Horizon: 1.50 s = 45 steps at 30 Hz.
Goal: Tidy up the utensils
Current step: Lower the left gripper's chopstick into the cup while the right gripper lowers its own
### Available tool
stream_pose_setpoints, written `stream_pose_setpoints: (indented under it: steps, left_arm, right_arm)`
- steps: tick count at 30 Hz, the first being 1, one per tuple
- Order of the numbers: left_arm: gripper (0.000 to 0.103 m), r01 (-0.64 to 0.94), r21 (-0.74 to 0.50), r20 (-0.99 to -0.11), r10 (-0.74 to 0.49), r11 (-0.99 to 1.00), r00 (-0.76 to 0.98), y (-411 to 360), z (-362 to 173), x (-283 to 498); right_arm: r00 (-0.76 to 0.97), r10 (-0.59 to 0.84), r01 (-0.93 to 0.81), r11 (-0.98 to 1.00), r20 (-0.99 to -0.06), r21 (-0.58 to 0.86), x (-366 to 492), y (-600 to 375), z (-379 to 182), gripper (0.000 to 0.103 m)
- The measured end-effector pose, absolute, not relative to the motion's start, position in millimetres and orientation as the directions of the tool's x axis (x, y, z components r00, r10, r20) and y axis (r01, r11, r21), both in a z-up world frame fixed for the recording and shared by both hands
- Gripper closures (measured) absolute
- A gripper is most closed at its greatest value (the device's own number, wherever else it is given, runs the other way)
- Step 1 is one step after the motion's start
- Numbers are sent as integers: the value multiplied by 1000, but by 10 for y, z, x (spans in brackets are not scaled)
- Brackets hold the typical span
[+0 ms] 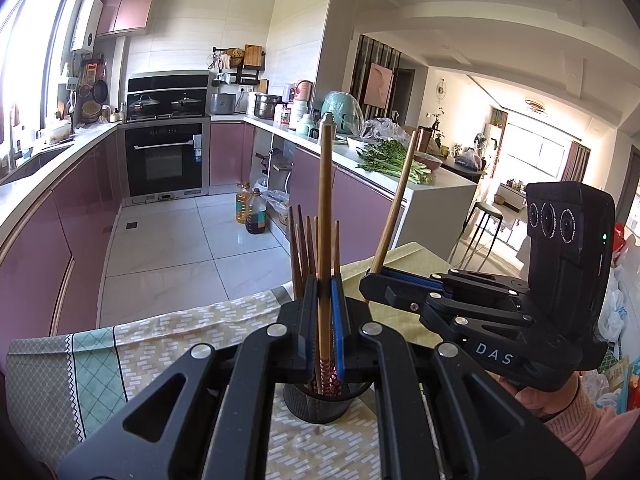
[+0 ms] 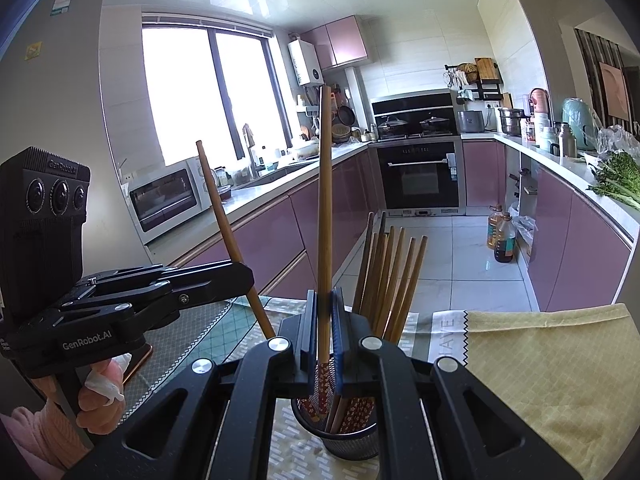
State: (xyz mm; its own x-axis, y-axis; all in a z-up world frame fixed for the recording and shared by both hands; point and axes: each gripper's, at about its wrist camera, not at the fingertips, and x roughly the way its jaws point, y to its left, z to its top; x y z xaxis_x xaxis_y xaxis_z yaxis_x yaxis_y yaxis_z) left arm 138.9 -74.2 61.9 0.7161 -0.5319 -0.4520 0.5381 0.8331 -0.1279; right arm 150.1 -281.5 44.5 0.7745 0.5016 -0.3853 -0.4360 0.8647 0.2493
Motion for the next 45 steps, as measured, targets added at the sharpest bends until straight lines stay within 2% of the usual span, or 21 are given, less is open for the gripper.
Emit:
stream_pose_setpoints:
  steps: [45]
  left_arm:
    - [96, 524, -103, -514, -497, 845, 700, -926, 449, 1556]
  right_arm:
    - [751, 502, -419, 864, -429, 278, 1578, -2822, 217, 97]
